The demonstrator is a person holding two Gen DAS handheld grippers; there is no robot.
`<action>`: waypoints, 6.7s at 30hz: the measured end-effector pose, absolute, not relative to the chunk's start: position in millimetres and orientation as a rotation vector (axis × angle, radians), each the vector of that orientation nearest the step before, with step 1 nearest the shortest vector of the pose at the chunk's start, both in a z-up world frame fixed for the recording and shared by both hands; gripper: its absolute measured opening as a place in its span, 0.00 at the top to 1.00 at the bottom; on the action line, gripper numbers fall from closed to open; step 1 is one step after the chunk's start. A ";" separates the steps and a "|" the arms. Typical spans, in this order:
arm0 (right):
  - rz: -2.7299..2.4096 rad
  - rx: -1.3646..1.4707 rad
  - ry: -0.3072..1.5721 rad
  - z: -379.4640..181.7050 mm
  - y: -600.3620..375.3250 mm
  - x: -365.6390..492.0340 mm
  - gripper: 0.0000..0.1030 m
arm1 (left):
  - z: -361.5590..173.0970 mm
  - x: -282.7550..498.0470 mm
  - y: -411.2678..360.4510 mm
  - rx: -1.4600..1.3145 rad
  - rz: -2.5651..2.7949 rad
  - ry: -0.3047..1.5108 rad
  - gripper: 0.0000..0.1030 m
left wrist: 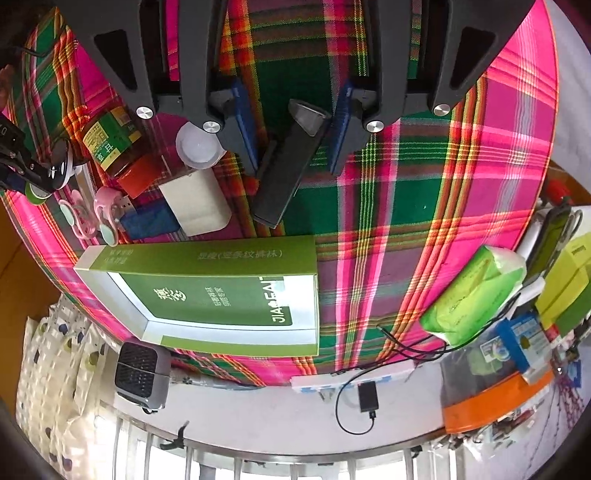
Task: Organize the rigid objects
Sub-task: 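Grasp the black flashlight with the left tool while the right tool grasps the green-white spool, then carry the flashlight and spool in both tools over the green box tray, then lower both held objects into the tray and open both tools, then withdraw both open tools from the tray toward the remaining objects, then grasp the white round cap with the left tool while the right tool grasps the black dotted puck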
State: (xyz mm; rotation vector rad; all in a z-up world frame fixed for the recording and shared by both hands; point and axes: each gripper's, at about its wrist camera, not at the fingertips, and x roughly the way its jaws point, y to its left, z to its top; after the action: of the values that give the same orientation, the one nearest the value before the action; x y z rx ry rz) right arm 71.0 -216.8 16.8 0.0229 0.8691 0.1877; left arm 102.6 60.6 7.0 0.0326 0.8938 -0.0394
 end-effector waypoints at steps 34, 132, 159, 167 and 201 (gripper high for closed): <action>0.204 0.015 0.826 38.9 -217.4 73.4 0.68 | 44.3 89.3 67.5 0.002 -0.046 0.794 0.78; 0.371 -0.037 0.856 54.6 -171.7 197.1 0.53 | 53.7 172.4 48.5 -0.077 -0.132 0.815 0.65; 0.341 0.007 0.817 43.1 -197.2 82.2 0.53 | 38.2 74.1 44.1 -0.084 -0.177 0.832 0.64; 0.359 0.022 0.828 34.7 -197.8 68.0 0.53 | 28.8 61.7 46.9 -0.089 -0.181 0.849 0.64; 0.338 -0.056 0.877 14.1 -181.1 73.7 0.51 | 7.5 88.3 39.6 -0.054 -0.158 0.904 0.58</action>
State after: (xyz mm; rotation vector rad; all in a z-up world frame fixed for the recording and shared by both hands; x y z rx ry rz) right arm 73.7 -181.1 14.1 -0.0562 0.8772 0.3382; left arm 88.3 39.6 7.5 -0.0539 0.9041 -0.1583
